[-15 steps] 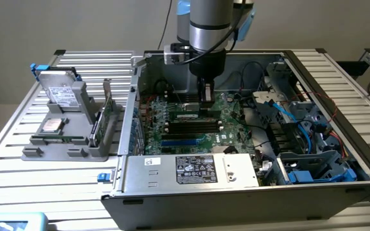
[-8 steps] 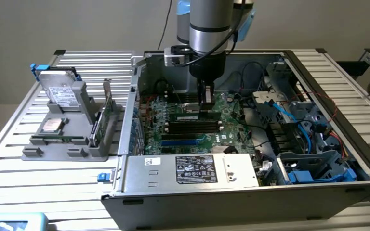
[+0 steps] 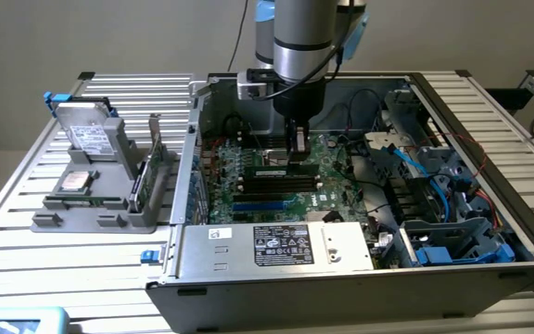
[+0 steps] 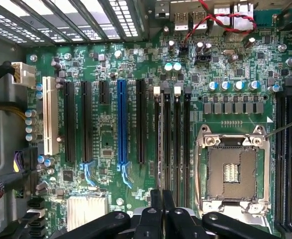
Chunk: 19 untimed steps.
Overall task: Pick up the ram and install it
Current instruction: 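Insert the ram into the slot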
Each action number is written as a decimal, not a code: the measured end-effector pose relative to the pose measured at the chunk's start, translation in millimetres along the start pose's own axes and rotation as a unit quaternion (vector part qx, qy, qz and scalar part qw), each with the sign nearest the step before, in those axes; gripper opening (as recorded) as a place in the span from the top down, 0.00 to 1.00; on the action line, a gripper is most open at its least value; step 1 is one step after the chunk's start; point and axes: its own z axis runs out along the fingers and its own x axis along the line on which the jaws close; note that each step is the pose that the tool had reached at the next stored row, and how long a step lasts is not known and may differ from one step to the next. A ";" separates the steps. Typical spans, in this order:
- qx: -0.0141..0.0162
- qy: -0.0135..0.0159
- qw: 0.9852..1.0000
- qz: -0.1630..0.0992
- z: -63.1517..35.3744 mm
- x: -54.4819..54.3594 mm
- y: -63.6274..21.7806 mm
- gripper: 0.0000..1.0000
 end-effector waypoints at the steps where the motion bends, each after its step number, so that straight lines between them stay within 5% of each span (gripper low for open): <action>1: 0.000 0.000 1.000 0.000 0.2 0.3 0.0 0.88; 11: 0.000 0.000 1.000 0.000 14.6 -1.0 0.3 0.88; 19: 0.000 0.000 1.000 0.000 16.8 -1.1 0.4 0.88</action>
